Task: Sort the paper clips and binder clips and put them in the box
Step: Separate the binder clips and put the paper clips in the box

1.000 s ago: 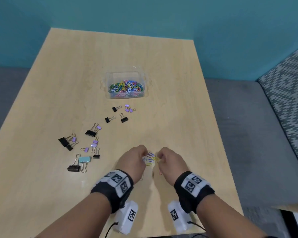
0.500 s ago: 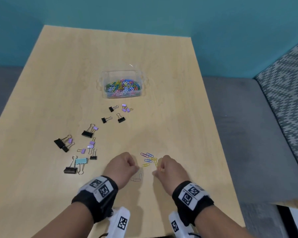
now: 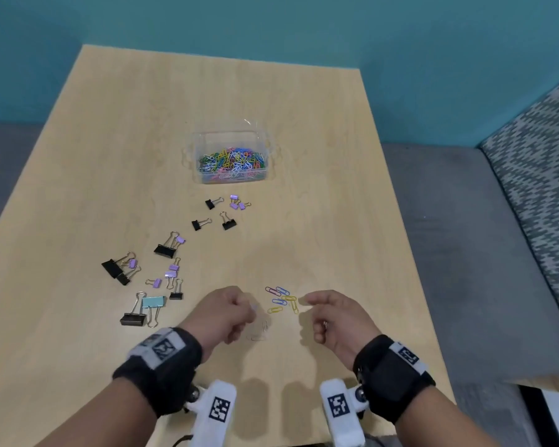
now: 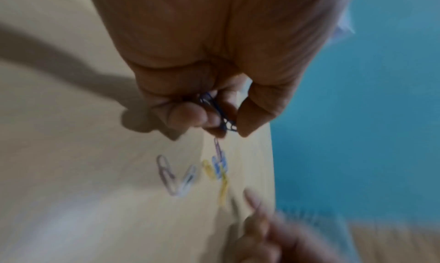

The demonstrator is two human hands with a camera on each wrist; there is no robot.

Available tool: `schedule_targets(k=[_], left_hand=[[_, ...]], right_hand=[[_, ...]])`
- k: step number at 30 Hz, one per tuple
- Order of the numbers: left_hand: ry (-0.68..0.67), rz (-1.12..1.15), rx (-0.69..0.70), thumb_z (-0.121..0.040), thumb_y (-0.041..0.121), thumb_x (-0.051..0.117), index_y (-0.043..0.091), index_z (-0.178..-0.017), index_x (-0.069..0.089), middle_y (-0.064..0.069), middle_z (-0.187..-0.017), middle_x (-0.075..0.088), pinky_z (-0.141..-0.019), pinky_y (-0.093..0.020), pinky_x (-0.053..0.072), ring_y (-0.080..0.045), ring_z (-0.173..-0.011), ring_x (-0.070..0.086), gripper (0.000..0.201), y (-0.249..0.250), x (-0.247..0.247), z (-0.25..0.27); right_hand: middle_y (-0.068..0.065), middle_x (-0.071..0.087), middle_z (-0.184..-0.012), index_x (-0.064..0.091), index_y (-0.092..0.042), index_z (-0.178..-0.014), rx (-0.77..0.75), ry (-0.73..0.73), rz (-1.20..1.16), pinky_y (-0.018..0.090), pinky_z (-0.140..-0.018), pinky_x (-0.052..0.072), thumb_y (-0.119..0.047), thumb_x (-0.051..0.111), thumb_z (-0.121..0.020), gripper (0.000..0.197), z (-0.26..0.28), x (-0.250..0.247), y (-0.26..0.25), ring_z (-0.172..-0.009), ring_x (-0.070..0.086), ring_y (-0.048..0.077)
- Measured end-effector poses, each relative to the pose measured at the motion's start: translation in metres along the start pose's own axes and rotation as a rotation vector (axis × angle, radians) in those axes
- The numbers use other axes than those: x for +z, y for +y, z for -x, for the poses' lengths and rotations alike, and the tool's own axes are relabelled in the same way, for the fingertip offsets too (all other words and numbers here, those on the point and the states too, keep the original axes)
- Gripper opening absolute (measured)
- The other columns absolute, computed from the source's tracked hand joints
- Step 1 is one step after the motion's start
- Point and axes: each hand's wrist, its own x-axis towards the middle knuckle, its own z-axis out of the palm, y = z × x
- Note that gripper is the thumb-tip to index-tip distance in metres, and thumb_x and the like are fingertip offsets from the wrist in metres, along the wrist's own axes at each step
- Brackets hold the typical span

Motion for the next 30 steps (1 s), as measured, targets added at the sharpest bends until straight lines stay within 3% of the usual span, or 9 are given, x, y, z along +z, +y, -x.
schedule_targets(k=[2, 5, 8, 12, 15, 17, 22, 27, 30], left_hand=[[-0.058, 0.350, -0.080, -0.062, 0.002, 0.060, 0.011, -0.078, 0.053, -0.016, -0.064, 0.050, -0.047, -0.025, 0.031, -0.019, -0.047, 0.040, 0.020, -0.004, -0.010, 0.005], [-0.125, 0.533, -0.095, -0.072, -0.007, 0.052, 0.003, -0.089, 0.058, -0.015, -0.067, 0.057, -0.050, -0.029, 0.048, -0.022, -0.052, 0.049, 0.021, -0.004, -0.015, 0.011], [-0.073, 0.552, -0.123, -0.082, -0.013, 0.038, 0.001, -0.078, 0.059, -0.017, -0.069, 0.059, -0.052, -0.030, 0.053, -0.024, -0.054, 0.054, 0.025, -0.005, -0.012, 0.015], [0.022, 0.094, -0.013, -0.079, 0.006, 0.060, 0.010, -0.070, 0.060, -0.007, -0.062, 0.052, -0.046, -0.025, 0.037, -0.018, -0.049, 0.044, 0.010, -0.010, 0.000, 0.014], [0.039, -0.679, 0.160, -0.077, 0.026, 0.068, 0.018, -0.080, 0.061, 0.009, -0.072, 0.059, -0.062, -0.024, 0.042, -0.014, -0.069, 0.054, 0.011, -0.012, 0.011, 0.016], [0.022, -0.926, 0.224, -0.082, 0.029, 0.062, 0.024, -0.081, 0.052, 0.010, -0.078, 0.054, -0.066, -0.028, 0.037, -0.017, -0.079, 0.052, 0.012, -0.012, 0.018, 0.017], [0.004, -1.070, 0.238, -0.090, 0.021, 0.054, 0.030, -0.064, 0.030, 0.009, -0.069, 0.039, -0.064, -0.027, 0.028, -0.019, -0.073, 0.044, 0.036, -0.015, 0.023, 0.016], [-0.052, -1.240, 0.320, -0.093, 0.023, 0.050, 0.022, -0.087, 0.042, -0.003, -0.098, 0.057, -0.067, -0.031, 0.033, -0.026, -0.089, 0.056, 0.010, -0.014, 0.025, 0.018], [-0.132, -0.678, 0.138, -0.085, 0.021, 0.062, 0.021, -0.075, 0.047, -0.003, -0.076, 0.055, -0.056, -0.029, 0.033, -0.021, -0.065, 0.052, 0.018, -0.009, 0.014, 0.020]], right_hand=[[0.012, 0.054, -0.066, 0.062, 0.004, -0.090, 0.051, -0.025, -0.103, 0.026, -0.045, 0.041, 0.013, 0.038, -0.084, 0.026, 0.002, -0.002, -0.007, -0.050, 0.045, 0.018], [0.011, 0.054, -0.064, 0.062, 0.002, -0.084, 0.062, 0.016, -0.058, 0.025, -0.045, 0.039, 0.009, 0.035, -0.083, 0.027, -0.001, 0.004, -0.012, -0.050, 0.044, 0.018], [0.005, 0.054, -0.066, 0.060, -0.007, -0.079, -0.045, 0.128, 0.356, 0.025, -0.049, 0.036, -0.010, 0.051, -0.084, 0.011, -0.010, 0.014, -0.009, -0.052, 0.043, 0.017], [-0.003, 0.062, -0.082, 0.041, -0.026, -0.073, -0.234, 0.169, 1.032, 0.029, -0.054, 0.035, -0.030, 0.063, -0.082, 0.024, -0.009, 0.031, -0.003, -0.066, 0.051, 0.017], [-0.003, 0.056, -0.083, 0.036, -0.027, -0.073, -0.281, 0.163, 1.181, 0.029, -0.059, 0.035, -0.020, 0.052, -0.089, 0.024, -0.010, 0.038, -0.002, -0.072, 0.049, 0.022], [0.000, 0.054, -0.083, 0.041, -0.020, -0.078, -0.279, 0.161, 1.208, 0.028, -0.061, 0.035, -0.015, 0.048, -0.089, 0.014, -0.012, 0.040, -0.003, -0.074, 0.048, 0.023], [0.004, 0.050, -0.087, 0.035, -0.022, -0.069, -0.290, 0.133, 1.273, 0.030, -0.061, 0.035, -0.012, 0.046, -0.087, 0.023, -0.021, 0.038, 0.005, -0.075, 0.050, 0.025], [-0.003, 0.038, -0.075, 0.031, -0.021, -0.071, -0.425, 0.093, 1.407, 0.028, -0.051, 0.024, -0.005, 0.041, -0.086, 0.024, -0.015, 0.035, 0.012, -0.070, 0.042, 0.024], [-0.003, 0.050, -0.077, 0.048, -0.019, -0.086, -0.374, 0.081, 1.187, 0.023, -0.050, 0.028, -0.005, 0.043, -0.085, 0.016, -0.010, 0.031, 0.011, -0.068, 0.047, 0.020]])
